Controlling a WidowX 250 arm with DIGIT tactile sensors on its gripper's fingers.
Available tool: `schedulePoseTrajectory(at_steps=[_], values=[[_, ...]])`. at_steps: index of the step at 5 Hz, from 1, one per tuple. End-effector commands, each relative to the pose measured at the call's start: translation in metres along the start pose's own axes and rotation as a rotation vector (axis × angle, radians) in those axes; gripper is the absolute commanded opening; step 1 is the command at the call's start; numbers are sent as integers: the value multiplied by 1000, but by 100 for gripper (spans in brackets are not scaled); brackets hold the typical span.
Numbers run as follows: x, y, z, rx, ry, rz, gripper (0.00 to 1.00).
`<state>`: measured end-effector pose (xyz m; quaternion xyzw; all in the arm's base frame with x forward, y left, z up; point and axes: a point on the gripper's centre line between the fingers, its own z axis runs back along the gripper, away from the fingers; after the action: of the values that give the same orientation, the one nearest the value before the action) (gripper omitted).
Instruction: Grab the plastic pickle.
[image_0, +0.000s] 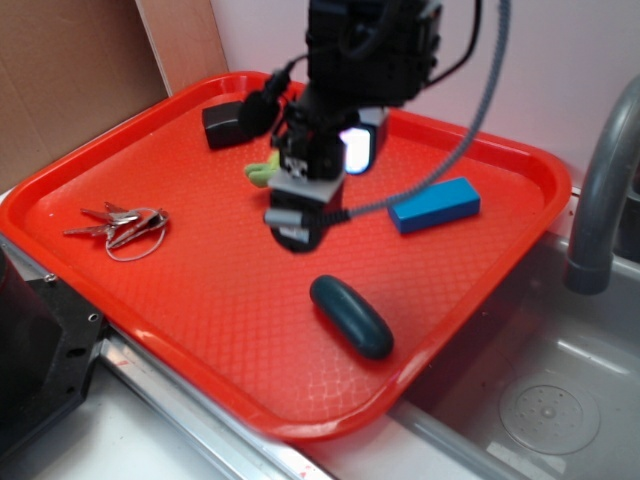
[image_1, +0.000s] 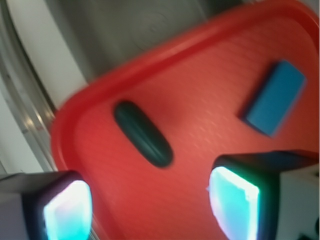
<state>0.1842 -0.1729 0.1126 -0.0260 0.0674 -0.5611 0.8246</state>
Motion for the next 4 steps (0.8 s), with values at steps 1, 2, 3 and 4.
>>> schedulePoseTrajectory(at_steps=[1, 2, 3, 4], values=[[-11, -13, -36, 12, 36, 5, 100], [-25, -2, -68, 0, 104, 20, 100], [-18, 3, -77, -14, 103, -2, 100], [1, 12, -65, -3, 49, -14, 100]])
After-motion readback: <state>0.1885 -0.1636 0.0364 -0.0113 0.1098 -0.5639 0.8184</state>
